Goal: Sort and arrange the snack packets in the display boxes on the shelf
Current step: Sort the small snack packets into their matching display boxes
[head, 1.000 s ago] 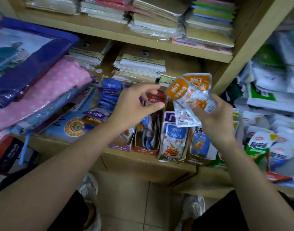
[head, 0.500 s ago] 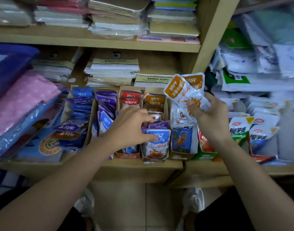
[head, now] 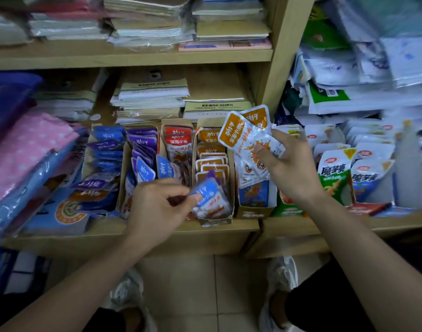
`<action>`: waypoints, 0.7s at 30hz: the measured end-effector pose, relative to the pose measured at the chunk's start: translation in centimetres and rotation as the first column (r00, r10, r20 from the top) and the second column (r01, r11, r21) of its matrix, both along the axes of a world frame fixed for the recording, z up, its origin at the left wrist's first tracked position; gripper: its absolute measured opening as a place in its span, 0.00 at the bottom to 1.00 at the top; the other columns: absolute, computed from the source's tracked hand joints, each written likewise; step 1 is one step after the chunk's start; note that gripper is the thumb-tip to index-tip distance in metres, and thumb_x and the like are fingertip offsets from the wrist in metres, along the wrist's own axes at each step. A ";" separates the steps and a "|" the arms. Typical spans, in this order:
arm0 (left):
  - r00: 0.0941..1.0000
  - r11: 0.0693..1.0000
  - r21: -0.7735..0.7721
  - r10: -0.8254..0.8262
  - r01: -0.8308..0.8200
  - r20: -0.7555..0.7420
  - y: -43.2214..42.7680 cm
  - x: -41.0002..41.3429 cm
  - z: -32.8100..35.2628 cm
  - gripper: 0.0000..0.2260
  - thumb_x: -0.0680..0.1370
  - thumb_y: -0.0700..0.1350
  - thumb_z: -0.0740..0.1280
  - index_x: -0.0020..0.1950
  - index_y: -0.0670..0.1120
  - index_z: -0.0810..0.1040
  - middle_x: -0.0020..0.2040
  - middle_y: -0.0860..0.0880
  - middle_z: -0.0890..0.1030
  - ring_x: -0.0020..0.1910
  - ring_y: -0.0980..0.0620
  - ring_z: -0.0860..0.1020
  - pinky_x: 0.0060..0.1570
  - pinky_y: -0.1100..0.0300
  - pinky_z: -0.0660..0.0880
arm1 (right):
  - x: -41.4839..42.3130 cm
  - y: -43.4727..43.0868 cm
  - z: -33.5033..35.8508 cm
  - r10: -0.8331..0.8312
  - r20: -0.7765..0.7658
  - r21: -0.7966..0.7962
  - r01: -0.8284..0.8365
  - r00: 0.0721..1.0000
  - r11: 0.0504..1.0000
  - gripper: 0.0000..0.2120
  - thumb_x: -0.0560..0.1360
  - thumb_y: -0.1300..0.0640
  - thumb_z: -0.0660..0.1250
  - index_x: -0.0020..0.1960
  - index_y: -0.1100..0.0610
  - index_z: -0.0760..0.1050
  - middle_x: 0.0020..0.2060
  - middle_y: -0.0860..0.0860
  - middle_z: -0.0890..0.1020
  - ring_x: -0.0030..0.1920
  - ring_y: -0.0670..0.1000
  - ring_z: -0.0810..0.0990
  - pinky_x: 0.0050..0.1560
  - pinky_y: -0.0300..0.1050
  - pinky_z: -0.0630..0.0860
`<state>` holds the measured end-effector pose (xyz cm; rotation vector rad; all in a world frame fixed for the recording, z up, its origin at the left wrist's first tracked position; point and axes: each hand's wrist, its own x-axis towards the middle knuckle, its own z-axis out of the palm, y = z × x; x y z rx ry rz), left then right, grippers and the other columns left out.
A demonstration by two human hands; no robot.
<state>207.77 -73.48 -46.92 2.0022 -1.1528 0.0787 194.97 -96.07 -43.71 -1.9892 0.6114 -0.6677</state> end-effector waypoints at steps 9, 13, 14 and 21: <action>0.920 0.916 -0.218 0.271 -0.337 -0.282 0.0 0.6 1.2 0.05 0.74 0.43 0.76 0.46 0.40 0.87 0.35 0.58 0.82 0.33 0.63 0.82 0.28 0.68 0.74 | 0.3 1.9 -0.9 0.015 -0.019 -0.054 -0.016 1.000 0.998 0.15 0.82 0.58 0.65 0.68 0.58 0.74 0.53 0.50 0.84 0.46 0.46 0.83 0.40 0.43 0.81; 0.902 0.868 -0.314 0.282 -0.385 -0.327 -0.4 1.2 1.9 0.09 0.76 0.42 0.75 0.47 0.36 0.86 0.28 0.57 0.78 0.29 0.66 0.75 0.32 0.71 0.69 | 0.8 3.2 -2.1 0.180 -0.131 -0.175 -0.201 0.975 0.964 0.23 0.82 0.56 0.64 0.76 0.55 0.66 0.60 0.51 0.80 0.53 0.51 0.81 0.51 0.47 0.79; 0.896 0.856 -0.332 0.284 -0.397 -0.342 -0.6 1.3 2.0 0.09 0.76 0.43 0.75 0.47 0.36 0.86 0.28 0.58 0.78 0.29 0.67 0.75 0.33 0.70 0.70 | 0.7 3.3 -2.1 0.206 -0.171 -0.166 -0.234 0.964 0.958 0.27 0.81 0.55 0.66 0.78 0.53 0.62 0.60 0.50 0.79 0.51 0.49 0.81 0.50 0.45 0.79; 0.863 0.845 -0.330 0.262 -0.422 -0.433 -0.8 2.3 1.9 0.06 0.75 0.44 0.76 0.49 0.43 0.86 0.40 0.51 0.85 0.40 0.53 0.85 0.38 0.54 0.82 | -0.2 1.9 -1.6 0.135 -0.106 -0.198 -0.154 0.985 0.968 0.20 0.75 0.59 0.74 0.66 0.51 0.78 0.58 0.47 0.79 0.46 0.43 0.82 0.45 0.42 0.82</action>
